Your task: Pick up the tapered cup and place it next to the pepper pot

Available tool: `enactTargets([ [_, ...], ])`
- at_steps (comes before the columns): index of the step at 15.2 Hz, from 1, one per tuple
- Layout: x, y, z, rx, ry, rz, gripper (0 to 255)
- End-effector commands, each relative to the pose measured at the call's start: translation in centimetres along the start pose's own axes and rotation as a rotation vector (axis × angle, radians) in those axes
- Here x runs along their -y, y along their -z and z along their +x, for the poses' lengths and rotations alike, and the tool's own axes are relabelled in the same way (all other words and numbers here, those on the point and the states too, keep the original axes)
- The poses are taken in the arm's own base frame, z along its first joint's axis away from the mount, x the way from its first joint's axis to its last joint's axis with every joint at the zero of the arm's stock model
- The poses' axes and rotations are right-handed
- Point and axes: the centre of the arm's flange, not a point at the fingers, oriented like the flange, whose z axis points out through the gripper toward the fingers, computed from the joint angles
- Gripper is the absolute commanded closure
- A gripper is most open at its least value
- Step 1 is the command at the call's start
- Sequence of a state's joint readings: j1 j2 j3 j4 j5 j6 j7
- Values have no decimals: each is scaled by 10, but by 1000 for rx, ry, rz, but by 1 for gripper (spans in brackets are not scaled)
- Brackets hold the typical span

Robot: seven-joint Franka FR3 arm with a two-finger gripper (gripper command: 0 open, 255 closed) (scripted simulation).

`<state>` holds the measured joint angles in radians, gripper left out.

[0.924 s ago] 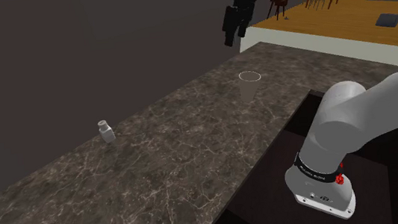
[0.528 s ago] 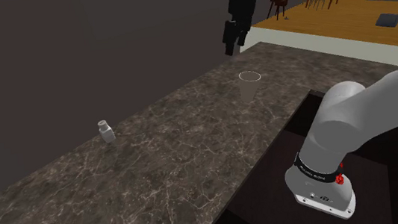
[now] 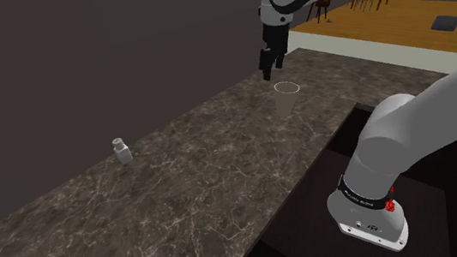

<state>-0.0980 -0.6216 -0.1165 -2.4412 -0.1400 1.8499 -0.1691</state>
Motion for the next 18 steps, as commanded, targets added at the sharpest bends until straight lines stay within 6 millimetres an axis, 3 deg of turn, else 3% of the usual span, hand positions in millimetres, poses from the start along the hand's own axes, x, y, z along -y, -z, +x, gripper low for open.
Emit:
enactTargets([
  [1,-15,-21,3,20,-4,-12,0],
  [11,-87,-119,22,120,-27,-68,0],
  [18,-90,-156,17,120,-27,-68,0],
])
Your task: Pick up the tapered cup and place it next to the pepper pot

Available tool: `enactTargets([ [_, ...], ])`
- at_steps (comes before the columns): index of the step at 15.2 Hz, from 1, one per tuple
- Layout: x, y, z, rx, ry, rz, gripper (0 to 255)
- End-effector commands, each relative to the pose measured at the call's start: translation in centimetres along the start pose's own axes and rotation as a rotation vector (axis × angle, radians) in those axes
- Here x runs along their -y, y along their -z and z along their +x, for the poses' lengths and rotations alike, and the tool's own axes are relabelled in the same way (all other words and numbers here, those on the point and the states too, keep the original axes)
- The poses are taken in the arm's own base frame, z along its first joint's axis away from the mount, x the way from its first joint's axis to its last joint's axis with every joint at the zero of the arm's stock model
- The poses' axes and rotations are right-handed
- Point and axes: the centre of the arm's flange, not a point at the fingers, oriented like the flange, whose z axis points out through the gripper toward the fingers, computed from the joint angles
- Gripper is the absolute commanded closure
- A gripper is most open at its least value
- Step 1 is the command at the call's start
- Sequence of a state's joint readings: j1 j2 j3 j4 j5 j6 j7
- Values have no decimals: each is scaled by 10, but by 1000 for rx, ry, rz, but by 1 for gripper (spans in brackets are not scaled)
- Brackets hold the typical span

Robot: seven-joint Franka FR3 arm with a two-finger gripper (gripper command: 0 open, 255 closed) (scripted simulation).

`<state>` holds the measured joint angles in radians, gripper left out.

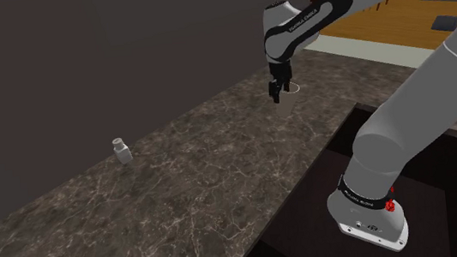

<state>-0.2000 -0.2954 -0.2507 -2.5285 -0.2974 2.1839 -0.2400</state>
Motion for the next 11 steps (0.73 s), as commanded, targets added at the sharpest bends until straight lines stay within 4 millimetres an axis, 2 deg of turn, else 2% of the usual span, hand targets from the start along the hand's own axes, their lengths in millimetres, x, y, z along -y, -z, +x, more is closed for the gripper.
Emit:
enactTargets([
  [1,0,-8,-1,0,0,0,0],
  [8,0,-8,-1,0,0,0,0],
  [9,0,-8,-1,0,0,0,255],
  [11,0,-8,0,0,0,0,255],
])
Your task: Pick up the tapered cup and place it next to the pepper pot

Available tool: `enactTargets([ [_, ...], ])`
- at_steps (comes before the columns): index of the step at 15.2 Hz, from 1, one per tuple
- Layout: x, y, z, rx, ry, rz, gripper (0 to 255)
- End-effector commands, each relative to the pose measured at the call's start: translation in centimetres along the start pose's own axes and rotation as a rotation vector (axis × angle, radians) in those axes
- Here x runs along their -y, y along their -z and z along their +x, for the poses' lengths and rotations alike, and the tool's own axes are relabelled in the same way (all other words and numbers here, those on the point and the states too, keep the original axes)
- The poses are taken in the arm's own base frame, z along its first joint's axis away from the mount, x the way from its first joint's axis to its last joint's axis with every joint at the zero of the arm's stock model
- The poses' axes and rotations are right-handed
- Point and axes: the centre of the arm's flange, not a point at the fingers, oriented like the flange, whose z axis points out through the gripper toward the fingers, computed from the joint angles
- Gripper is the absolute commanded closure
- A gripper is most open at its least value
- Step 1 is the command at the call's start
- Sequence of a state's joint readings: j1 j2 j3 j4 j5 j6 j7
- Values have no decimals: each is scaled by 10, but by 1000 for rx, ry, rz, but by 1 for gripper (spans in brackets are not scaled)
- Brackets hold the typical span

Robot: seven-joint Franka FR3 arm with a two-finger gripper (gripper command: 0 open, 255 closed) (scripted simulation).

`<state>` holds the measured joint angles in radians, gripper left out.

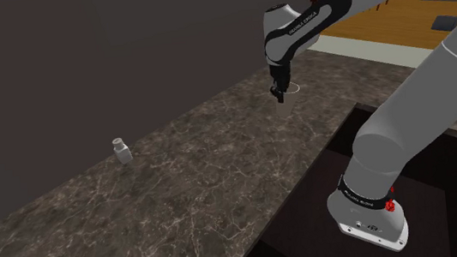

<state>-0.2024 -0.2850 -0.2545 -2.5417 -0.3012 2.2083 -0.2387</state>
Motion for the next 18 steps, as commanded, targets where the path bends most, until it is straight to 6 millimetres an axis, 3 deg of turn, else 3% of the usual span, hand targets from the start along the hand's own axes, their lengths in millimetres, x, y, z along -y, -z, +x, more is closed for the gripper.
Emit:
enactTargets([
  [1,0,0,0,0,0,0,255],
  [7,0,0,0,0,0,0,255],
  [18,-8,57,-6,0,0,0,255],
])
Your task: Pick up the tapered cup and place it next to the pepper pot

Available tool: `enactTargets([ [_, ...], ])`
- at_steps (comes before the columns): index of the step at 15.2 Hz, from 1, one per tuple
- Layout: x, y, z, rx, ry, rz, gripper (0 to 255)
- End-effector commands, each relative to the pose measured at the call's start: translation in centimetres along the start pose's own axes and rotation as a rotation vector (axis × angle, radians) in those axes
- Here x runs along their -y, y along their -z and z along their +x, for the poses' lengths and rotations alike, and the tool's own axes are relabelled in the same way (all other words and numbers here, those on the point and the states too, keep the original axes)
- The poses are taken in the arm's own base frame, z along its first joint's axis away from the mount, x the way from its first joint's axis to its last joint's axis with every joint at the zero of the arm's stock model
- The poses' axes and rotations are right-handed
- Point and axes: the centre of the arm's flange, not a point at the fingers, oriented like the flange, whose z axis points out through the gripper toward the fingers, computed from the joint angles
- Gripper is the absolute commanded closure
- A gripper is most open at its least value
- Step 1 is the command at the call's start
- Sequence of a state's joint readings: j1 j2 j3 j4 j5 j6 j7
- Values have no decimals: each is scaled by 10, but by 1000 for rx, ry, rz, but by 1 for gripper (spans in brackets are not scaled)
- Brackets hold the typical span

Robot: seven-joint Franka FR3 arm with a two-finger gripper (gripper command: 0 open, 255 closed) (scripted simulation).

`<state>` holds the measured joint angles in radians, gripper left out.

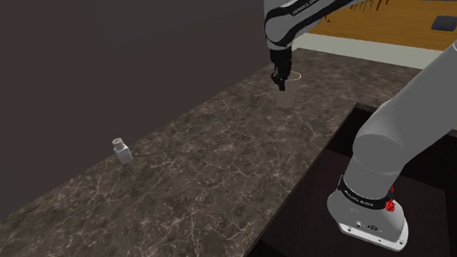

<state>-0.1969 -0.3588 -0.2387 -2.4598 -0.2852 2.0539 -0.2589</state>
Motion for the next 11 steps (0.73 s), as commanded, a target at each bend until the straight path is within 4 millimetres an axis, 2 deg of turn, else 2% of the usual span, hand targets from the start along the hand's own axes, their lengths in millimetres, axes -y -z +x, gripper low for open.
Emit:
enactTargets([
  [1,-2,9,-2,0,0,0,255],
  [11,-9,61,-7,0,0,0,255],
])
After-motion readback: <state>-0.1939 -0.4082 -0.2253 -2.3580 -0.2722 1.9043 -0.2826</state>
